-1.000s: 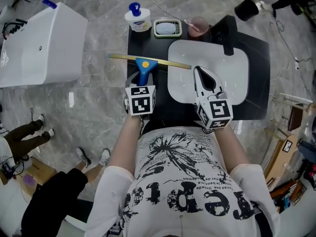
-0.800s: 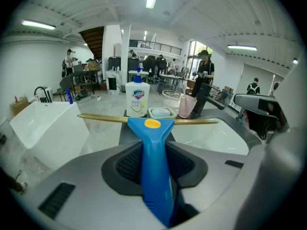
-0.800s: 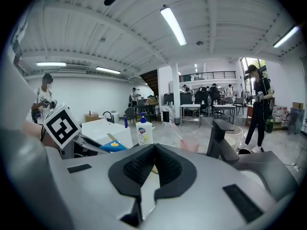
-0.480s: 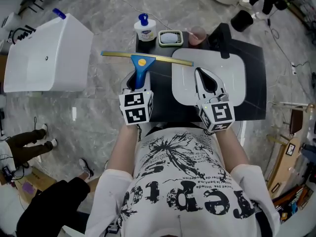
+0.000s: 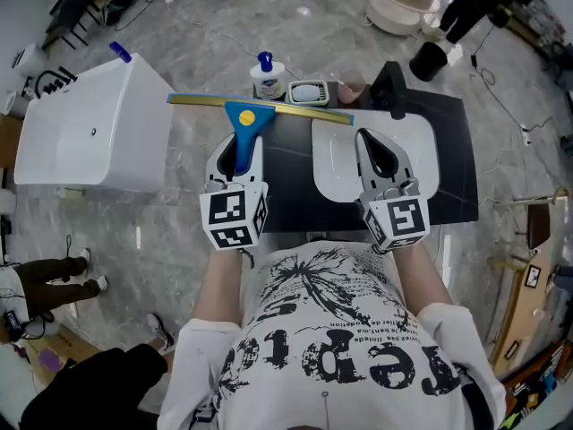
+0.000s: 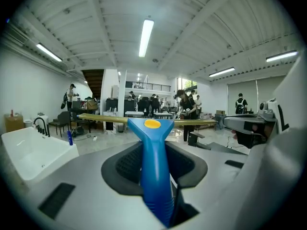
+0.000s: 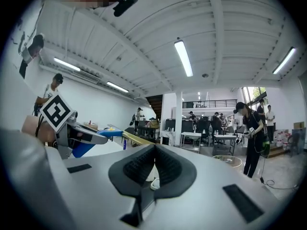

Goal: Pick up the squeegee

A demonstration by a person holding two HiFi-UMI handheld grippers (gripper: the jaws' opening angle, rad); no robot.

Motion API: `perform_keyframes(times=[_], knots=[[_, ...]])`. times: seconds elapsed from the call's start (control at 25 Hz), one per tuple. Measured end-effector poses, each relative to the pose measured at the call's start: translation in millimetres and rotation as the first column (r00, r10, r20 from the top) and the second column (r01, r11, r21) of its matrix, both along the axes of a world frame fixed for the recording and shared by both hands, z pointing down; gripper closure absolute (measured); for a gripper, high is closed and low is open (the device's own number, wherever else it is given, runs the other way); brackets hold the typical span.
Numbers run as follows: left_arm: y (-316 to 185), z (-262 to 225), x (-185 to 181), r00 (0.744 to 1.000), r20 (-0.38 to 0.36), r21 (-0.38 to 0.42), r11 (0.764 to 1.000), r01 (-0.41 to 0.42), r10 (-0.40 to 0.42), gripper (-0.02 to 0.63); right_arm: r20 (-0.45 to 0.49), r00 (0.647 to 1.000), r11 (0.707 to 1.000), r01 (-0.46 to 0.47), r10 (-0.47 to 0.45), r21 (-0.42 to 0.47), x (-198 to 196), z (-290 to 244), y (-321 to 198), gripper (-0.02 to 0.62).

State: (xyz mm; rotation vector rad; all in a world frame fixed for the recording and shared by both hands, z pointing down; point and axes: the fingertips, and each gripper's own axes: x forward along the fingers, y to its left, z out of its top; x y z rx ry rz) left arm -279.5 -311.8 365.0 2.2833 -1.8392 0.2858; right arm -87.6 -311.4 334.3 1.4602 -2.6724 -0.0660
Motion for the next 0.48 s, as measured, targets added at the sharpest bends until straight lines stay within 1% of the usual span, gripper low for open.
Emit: perform_keyframes(times=[0.08, 0.2, 0.28, 0.48], knots=[[7, -16, -1, 1.000, 0.000, 0.042, 0.999, -0.002, 0.002, 0.466, 0.014, 1.000, 0.999, -0.016, 0.015, 0.032, 3, -12, 6, 0.580], [13, -32, -2, 1.000, -0.003, 0.091, 0.996, -0.001, 0.002, 0.466, 0.063, 0.997, 0.996, -0.045, 0.040, 0.074, 11, -27, 13, 0.580], [16, -39, -1, 1.000, -0.005, 0.116, 0.993, -0.002, 0.002, 0.466, 0.076, 0.996, 0.995, -0.051, 0.045, 0.081, 15, -32, 15, 0.580], [24, -49, 0, 1.000, -0.025, 0.149, 0.989, 0.004, 0.000, 0.466, 0.060, 0.997, 0.996, -0.048, 0.044, 0.070, 20, -34, 20, 0.581]])
